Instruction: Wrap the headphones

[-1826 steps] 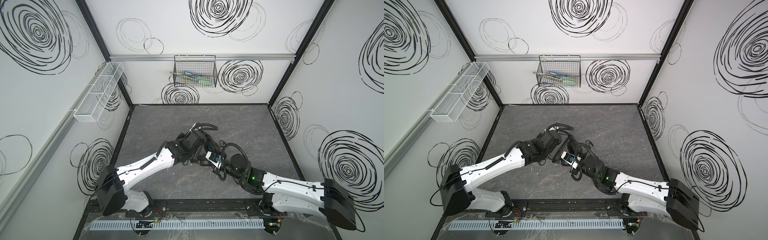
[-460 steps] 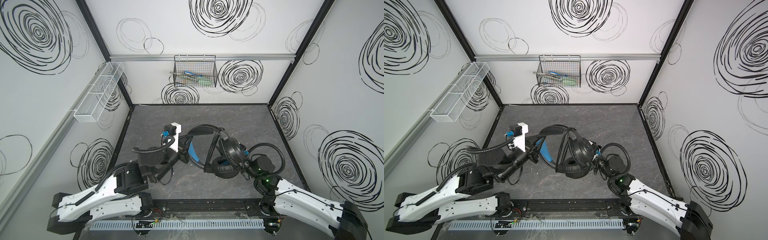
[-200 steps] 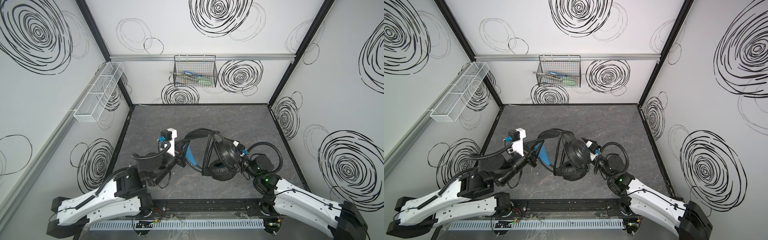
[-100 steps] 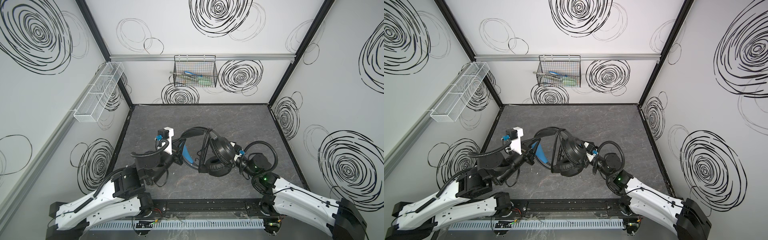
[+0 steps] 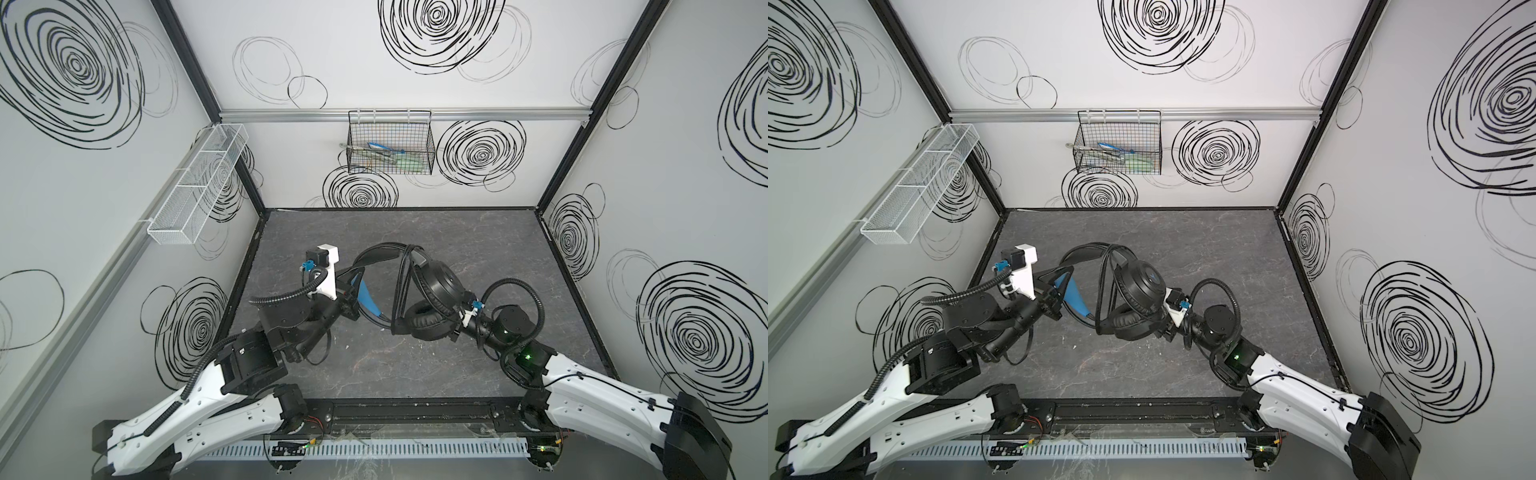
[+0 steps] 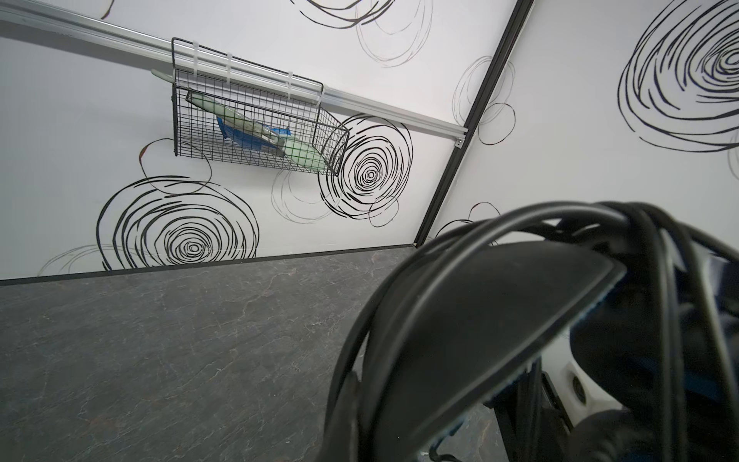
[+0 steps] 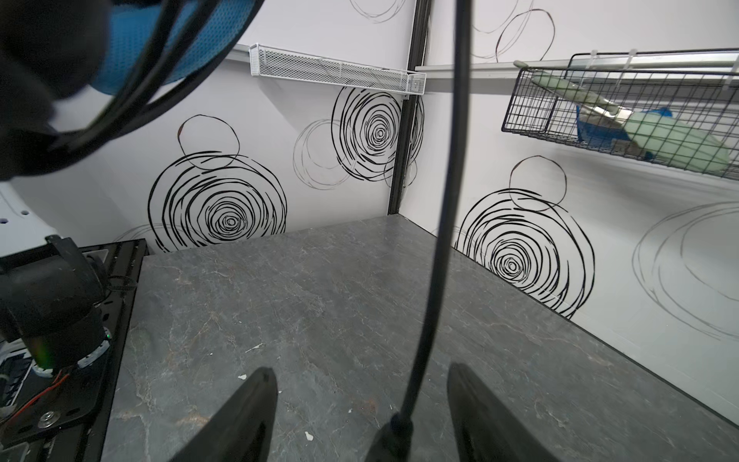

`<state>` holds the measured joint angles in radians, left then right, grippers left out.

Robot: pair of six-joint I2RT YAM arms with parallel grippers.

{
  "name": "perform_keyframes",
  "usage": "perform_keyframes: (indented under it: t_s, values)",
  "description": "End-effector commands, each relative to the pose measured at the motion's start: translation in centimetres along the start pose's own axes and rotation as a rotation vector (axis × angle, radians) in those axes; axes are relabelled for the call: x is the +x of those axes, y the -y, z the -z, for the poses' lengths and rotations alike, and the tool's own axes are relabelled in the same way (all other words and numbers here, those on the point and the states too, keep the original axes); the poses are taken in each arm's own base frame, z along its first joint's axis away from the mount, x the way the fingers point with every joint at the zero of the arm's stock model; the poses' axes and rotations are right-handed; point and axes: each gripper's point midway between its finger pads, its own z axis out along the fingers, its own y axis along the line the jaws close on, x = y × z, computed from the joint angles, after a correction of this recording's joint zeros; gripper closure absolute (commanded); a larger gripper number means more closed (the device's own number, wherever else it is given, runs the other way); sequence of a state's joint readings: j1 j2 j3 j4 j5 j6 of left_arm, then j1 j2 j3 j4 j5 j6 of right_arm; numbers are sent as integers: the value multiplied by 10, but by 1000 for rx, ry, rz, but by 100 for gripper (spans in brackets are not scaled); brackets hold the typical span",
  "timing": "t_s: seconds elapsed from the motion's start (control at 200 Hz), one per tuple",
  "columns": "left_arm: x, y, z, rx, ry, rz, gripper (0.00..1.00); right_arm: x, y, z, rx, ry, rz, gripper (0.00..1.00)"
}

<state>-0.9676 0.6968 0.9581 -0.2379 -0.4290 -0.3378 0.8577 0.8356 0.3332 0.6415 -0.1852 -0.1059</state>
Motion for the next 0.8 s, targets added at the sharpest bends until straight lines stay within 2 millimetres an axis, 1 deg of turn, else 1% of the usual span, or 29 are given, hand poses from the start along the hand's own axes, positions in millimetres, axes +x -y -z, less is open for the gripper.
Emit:
perform_keyframes:
  t_s: [0.0,0.095,0.28,0.335,0.405,0.51,0.575,0.645,0.795]
  values:
    - [-51,16,12,88,147,109,100,-12,6,4,35,46,-41,21]
    - [-54,16,14,93,156,118,100,-7,6,-1,31,19,-48,19]
    - [-55,13,17,88,160,122,100,2,-4,-11,-38,-16,-86,18]
    - [-56,13,18,87,162,121,100,4,-4,-14,-35,-16,-96,18]
    - [-56,13,17,87,162,120,100,7,-1,-20,-26,-36,-143,17]
    - [-57,13,18,86,166,121,100,8,-5,-28,-52,-72,-232,19]
    - [-58,13,18,87,168,121,100,9,-10,-29,-75,-72,-262,19]
    - [-59,13,18,89,171,122,100,14,-16,-28,-87,-78,-284,18]
    - [-60,16,16,100,173,124,100,34,-13,-26,-47,-124,-314,18]
